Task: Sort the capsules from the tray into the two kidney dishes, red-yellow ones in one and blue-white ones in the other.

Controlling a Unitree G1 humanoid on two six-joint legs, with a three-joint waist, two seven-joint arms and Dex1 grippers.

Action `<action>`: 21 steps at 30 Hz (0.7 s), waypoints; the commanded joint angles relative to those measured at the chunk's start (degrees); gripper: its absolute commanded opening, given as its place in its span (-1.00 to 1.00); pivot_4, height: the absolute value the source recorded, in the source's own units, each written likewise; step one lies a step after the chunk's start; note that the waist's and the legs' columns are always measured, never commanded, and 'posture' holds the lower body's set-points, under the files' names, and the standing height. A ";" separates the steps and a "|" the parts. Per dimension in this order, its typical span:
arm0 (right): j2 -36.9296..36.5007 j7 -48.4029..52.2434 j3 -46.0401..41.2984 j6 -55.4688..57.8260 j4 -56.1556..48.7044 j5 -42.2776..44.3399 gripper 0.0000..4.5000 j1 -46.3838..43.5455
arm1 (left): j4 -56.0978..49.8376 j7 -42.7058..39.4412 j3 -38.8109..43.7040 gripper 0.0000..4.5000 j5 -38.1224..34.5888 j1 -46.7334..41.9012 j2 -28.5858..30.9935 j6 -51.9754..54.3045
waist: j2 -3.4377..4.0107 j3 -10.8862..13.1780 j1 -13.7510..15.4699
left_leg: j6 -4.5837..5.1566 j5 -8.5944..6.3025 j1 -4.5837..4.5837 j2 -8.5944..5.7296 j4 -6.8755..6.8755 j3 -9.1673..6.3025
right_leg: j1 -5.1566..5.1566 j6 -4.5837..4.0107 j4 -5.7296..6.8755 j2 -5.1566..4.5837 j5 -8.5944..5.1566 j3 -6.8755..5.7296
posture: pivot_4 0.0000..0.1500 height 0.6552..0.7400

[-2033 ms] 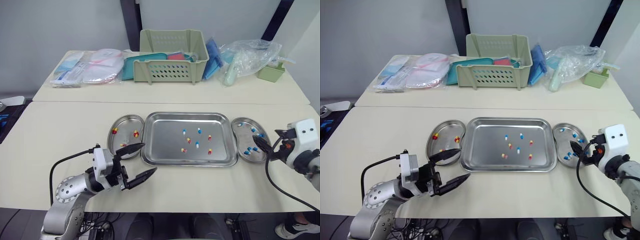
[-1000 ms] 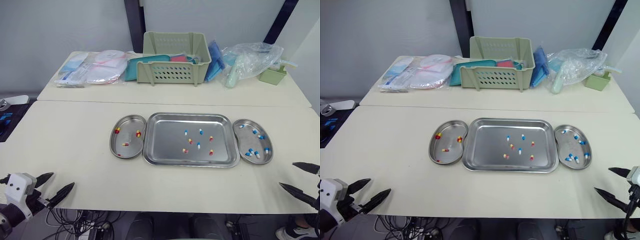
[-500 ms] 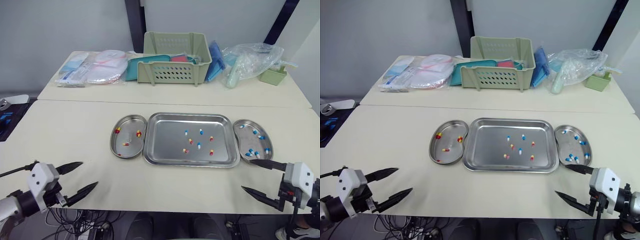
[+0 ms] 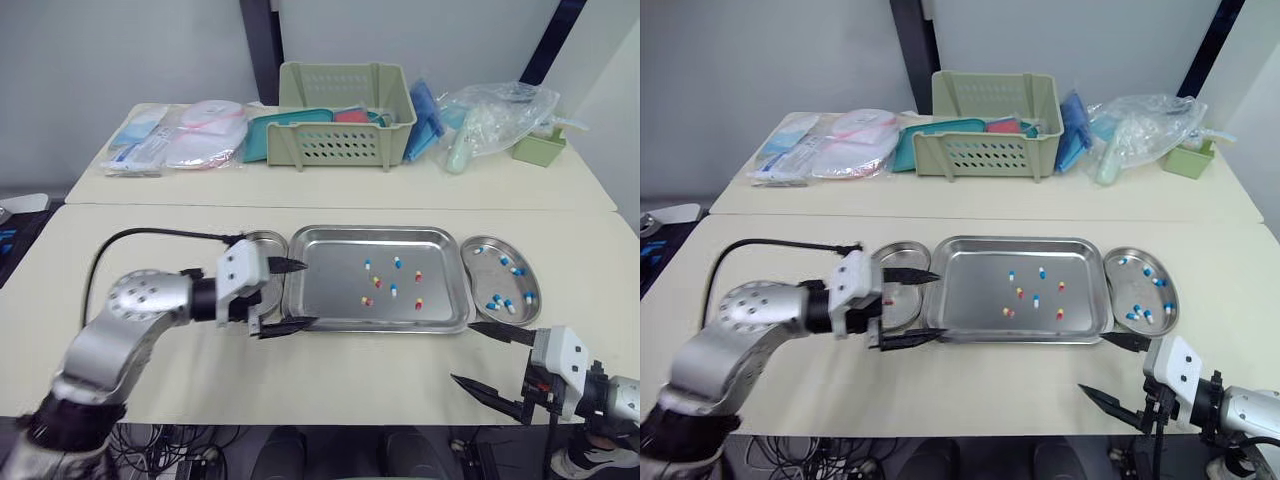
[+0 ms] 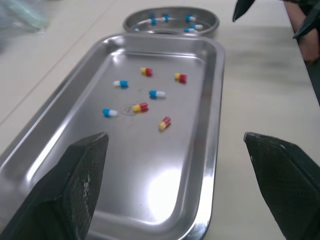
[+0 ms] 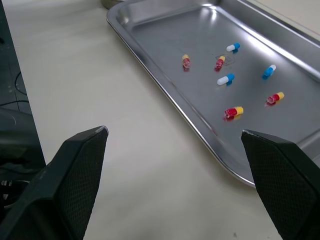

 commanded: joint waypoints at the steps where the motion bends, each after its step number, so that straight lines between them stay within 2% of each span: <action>1: 0.17 -1.07 0.02 0.48 -2.95 1.31 1.00 -0.06 | 6.50 -3.89 -5.44 0.59 4.97 -6.42 -1.93 -4.02 | -0.02 0.01 0.02 | 0.00 0.00 0.00 0.00 0.02 0.00 | 0.01 0.00 0.01 0.00 0.00 0.00 | 1.00 1.00; 5: 0.29 -1.73 0.32 0.99 -3.69 1.42 1.00 0.57 | 15.63 -7.61 -10.68 0.02 9.67 -12.41 -5.39 -9.00 | -0.01 0.01 0.02 | 0.00 0.00 -0.02 -0.01 0.00 0.02 | -0.01 0.00 -0.03 0.00 0.00 0.02 | 1.00 1.00; 11: 0.38 -2.71 0.21 2.02 -4.96 2.00 1.00 1.69 | 27.73 -11.02 -16.04 0.02 16.08 -19.82 -11.29 -14.98 | -0.05 0.03 0.13 | 0.00 0.00 -0.09 -0.03 0.08 -0.02 | 0.00 0.01 -0.02 0.00 0.00 -0.02 | 1.00 1.00; 21: 0.62 -4.03 -0.12 3.10 -6.34 3.24 1.00 2.73 | 42.50 -11.47 -19.00 0.02 23.11 -25.31 -18.92 -21.77 | -0.06 0.03 0.10 | 0.01 0.00 -0.10 -0.04 0.11 -0.05 | -0.01 0.01 -0.01 0.00 0.00 -0.03 | 1.00 1.00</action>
